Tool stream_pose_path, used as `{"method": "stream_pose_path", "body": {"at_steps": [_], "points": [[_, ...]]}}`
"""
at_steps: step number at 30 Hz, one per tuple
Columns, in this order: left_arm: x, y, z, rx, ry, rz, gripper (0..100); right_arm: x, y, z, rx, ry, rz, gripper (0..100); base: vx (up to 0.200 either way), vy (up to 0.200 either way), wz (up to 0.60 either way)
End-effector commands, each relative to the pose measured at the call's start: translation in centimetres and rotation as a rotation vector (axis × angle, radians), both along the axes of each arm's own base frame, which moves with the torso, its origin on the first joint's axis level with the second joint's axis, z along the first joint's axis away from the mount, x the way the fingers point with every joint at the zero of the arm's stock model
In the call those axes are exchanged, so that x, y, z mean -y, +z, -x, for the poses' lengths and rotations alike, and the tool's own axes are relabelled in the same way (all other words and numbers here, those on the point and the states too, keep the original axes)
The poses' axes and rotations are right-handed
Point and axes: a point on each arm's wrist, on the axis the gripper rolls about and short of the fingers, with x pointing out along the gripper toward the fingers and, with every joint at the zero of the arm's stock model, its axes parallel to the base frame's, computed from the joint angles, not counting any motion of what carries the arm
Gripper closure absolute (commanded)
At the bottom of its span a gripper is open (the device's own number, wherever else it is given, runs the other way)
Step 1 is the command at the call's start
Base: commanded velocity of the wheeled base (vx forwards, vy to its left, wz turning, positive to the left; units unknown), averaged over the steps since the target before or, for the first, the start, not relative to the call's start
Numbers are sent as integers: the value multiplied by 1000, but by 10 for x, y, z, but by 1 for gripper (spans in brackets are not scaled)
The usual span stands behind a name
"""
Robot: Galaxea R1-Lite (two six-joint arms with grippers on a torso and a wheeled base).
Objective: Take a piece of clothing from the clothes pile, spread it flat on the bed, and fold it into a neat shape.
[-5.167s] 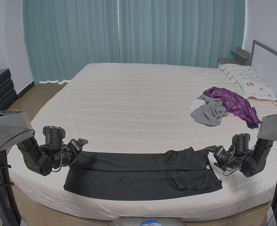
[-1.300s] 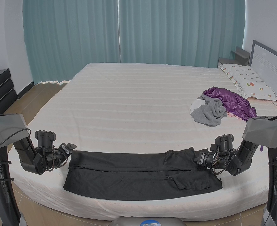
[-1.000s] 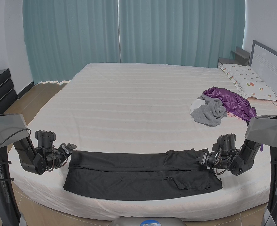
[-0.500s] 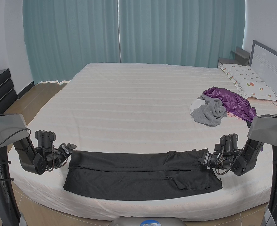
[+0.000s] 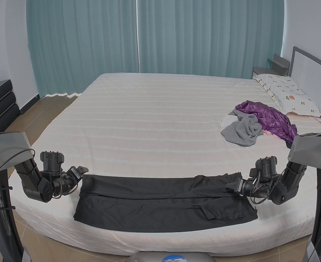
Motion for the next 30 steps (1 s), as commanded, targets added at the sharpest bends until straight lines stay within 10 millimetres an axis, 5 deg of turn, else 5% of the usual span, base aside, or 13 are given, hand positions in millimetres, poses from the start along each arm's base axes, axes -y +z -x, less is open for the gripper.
{"method": "stream_pose_path", "body": {"at_steps": [1, 14, 21, 30], "points": [[0, 1, 1, 3, -2, -1, 0, 1, 11, -1, 23, -12, -19, 0, 0, 0, 0], [0, 18, 5, 45, 6, -5, 0, 16, 44, 33, 52, -262, -248, 0, 0, 0, 0], [0, 19, 7, 52, -3, -1, 0, 27, 37, 62, 31, -364, -347, 0, 143, 0, 0], [4, 12, 12, 17, -97, 13, 0, 39, 8, 71, 8, -426, -385, 0, 22, 0, 0]]}}
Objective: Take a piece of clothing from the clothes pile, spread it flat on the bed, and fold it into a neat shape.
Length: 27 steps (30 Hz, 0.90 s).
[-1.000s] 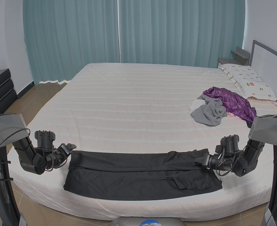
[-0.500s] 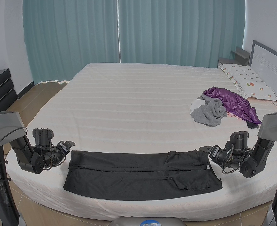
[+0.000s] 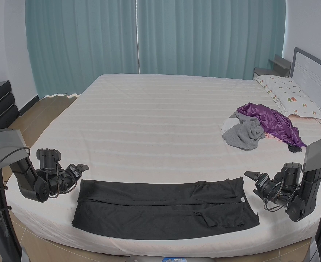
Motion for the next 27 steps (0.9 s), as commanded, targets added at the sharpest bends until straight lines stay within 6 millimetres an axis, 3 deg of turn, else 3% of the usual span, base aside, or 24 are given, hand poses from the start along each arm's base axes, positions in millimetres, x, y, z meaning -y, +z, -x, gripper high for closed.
{"method": "stream_pose_path", "body": {"at_steps": [1, 13, 27], "points": [[2, -5, 6, -24, -65, -7, 0, 5, -23, 10, -93, -18, -3, 0, 0, 0, 0], [6, -35, 35, -124, -329, -221, 0, 3, -24, 15, -101, -8, -5, 0, 0, 0, 0], [23, -52, 37, -165, -406, -327, 0, 2, -28, 17, -115, 3, 12, 0, 0, 0, 0]]}}
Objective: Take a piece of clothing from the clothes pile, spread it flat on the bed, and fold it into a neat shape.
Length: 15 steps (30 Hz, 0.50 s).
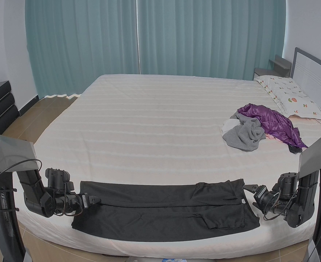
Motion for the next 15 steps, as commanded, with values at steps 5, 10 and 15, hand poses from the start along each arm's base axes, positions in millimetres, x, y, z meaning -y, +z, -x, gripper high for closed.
{"method": "stream_pose_path", "body": {"at_steps": [5, 10, 15], "points": [[6, -9, -3, 7, -7, -23, 0, 0, -1, 0, 5, 2, 0, 0, 0, 0, 0], [6, -9, -1, 3, -7, -21, 100, 0, -1, 0, 4, 2, 0, 0, 0, 0, 0], [6, -8, -1, 6, -4, -17, 100, 0, -1, 0, 4, 2, 0, 0, 0, 0, 0]]}}
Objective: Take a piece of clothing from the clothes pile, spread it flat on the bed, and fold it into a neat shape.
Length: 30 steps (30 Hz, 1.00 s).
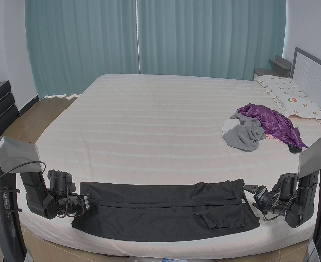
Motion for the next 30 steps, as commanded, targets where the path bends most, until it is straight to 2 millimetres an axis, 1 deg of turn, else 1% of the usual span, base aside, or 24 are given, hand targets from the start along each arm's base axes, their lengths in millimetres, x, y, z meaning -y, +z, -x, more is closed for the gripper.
{"method": "stream_pose_path", "body": {"at_steps": [1, 22, 28, 30], "points": [[0, 0, 1, -3, 1, 1, 100, 0, 0, -1, 10, 1, -1, 0, 0, 0, 0], [0, 2, -2, 34, 51, 49, 100, 0, 0, 0, 9, 2, -2, 0, 0, 0, 0], [0, 3, -5, 41, 65, 61, 100, 0, 0, -1, 10, 0, -2, 0, -200, 0, 0], [0, 3, -5, 41, 65, 61, 100, 0, 0, -1, 10, 0, -2, 0, 0, 0, 0]]}}
